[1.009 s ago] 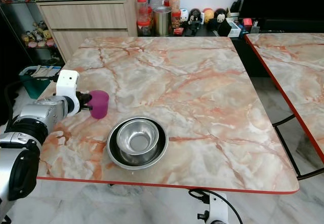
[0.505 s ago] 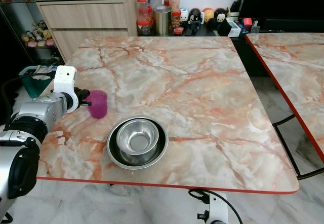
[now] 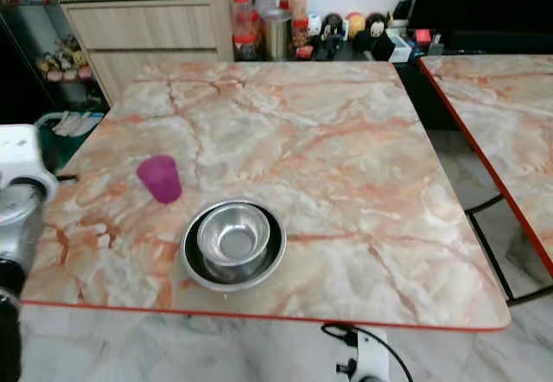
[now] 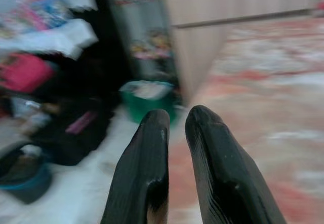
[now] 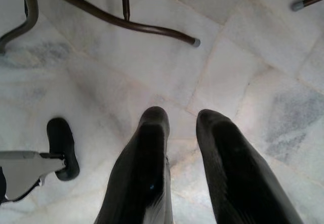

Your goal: Setting the table

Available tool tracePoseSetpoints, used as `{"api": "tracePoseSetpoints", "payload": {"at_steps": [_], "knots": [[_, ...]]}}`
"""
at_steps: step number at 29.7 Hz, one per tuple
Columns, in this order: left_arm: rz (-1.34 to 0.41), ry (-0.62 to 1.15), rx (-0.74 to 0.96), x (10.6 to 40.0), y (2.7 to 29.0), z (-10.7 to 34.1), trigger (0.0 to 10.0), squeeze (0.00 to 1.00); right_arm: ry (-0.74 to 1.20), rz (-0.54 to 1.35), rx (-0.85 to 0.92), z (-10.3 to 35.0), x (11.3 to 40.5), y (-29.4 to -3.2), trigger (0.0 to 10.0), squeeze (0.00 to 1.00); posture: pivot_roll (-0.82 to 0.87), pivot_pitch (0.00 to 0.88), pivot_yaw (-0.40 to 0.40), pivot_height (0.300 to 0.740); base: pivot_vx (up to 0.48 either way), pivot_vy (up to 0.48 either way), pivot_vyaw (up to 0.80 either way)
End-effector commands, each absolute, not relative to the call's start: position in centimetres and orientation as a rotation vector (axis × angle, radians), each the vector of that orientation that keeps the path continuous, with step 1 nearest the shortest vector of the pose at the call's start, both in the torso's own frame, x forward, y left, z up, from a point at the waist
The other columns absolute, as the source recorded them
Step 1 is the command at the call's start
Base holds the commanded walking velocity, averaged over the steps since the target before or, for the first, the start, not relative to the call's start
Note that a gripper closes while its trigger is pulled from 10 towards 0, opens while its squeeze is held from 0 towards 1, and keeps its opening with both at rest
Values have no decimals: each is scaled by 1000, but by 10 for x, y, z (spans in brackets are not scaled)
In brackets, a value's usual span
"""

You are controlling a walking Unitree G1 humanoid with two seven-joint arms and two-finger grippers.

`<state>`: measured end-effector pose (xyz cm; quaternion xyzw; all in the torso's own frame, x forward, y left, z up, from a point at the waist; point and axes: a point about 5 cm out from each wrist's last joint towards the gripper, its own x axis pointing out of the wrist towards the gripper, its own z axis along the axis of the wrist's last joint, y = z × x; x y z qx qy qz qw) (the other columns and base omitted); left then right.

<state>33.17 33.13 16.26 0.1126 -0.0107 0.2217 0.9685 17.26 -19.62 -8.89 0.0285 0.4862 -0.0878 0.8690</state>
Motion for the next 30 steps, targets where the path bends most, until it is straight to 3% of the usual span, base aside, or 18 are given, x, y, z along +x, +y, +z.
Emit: {"api": "tracePoseSetpoints", "payload": {"at_steps": [1, 2, 8, 12, 16, 18, 21, 24, 30], "knots": [[555, -30, 287, 314, 351, 158, 10000, 0, 1008, -188, 69, -88, 174, -196, 10000, 0, 112, 0, 44, 740, 0, 0, 0], [555, -30, 287, 314, 351, 158, 10000, 0, 1008, -188, 69, -88, 174, -196, 10000, 0, 112, 0, 44, 740, 0, 0, 0], [834, 176, 420, 251, 393, 107, 10000, 0, 1008, -189, 70, -88, 174, -195, 10000, 0, 117, 0, 46, 740, 0, 0, 0], [937, 331, 502, 224, 405, 83, 10000, 0, 1009, -187, 71, -89, 174, -195, 10000, 0, 115, 0, 51, 740, 0, 0, 0], [991, 503, 476, 197, 410, 54, 10000, 0, 1009, -188, 74, -89, 173, -194, 10000, 0, 110, 0, 56, 740, 0, 0, 0], [930, 683, 374, 174, 397, 16, 10000, 0, 1010, -189, 75, -89, 173, -194, 10000, 0, 105, 0, 60, 740, 0, 0, 0], [838, 770, 317, 167, 383, -3, 10000, 0, 1012, -190, 75, -89, 173, -194, 10000, 0, 104, 0, 59, 740, 0, 0, 0], [607, 866, 268, 169, 347, -31, 10000, 0, 1017, -189, 68, -89, 172, -194, 10000, 0, 106, 0, 56, 740, 0, 0, 0], [368, 943, 209, 173, 307, -53, 10000, 0, 1019, -182, 62, -90, 171, -195, 10000, 0, 97, 0, 54, 740, 0, 0, 0]]}}
